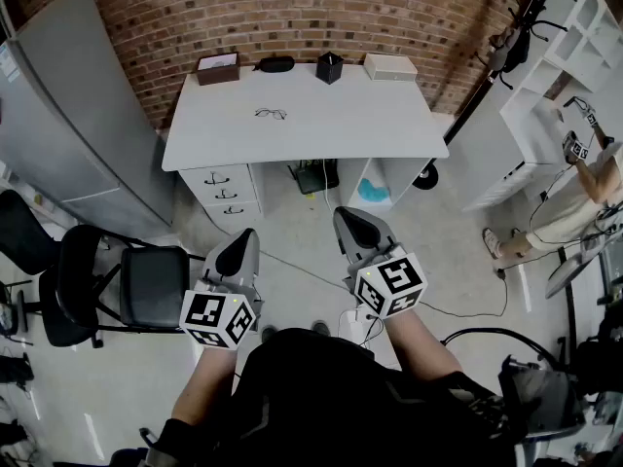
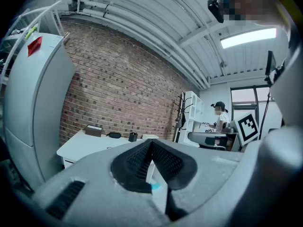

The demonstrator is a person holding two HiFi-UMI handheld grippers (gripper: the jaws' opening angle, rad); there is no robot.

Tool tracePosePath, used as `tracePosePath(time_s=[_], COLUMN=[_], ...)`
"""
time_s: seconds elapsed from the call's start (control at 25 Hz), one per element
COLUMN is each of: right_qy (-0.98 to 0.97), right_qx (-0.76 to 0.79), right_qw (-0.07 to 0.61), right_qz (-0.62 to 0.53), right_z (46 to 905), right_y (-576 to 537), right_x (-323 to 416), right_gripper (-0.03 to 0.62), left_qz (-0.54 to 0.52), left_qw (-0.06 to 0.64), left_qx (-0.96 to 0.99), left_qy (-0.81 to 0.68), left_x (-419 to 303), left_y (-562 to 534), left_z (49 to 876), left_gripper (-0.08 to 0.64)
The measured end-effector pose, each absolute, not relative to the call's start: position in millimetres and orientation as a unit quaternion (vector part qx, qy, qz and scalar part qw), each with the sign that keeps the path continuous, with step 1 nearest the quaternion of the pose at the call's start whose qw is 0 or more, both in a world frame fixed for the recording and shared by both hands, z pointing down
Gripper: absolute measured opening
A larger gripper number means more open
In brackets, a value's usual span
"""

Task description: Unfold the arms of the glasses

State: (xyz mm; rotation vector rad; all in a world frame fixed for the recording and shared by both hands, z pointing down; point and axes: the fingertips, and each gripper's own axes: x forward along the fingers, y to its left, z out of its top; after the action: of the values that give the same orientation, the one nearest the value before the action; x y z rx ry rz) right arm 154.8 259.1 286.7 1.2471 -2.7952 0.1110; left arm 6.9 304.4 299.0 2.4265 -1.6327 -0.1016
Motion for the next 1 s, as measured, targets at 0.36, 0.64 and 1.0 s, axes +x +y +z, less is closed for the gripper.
tracePosePath(time_s=[0.36,0.64,1.0], right_qy=[-0.911,-0.918,-0.911], right_qx=[0.409,0.392,0.412], right_qw=[0.04,0.032,0.02], right_qz=[0.028,0.038,0.026], right_z=[284,282,282], right_y=[260,262,253], right_x=[160,148,136], right_gripper=[0.009,0.009,0.009], left_qz=[-0.031,-0.021,-0.024], left_qw=[0.097,0.087,0.082], left_qx=[0.826,0.83,0.84], left_qy=[-0.554,-0.55,-0.536], left_x=[6,3,-11], left_y=[303,304,299], left_z=[301,300,300], left_gripper=[0.009,0.009,0.009])
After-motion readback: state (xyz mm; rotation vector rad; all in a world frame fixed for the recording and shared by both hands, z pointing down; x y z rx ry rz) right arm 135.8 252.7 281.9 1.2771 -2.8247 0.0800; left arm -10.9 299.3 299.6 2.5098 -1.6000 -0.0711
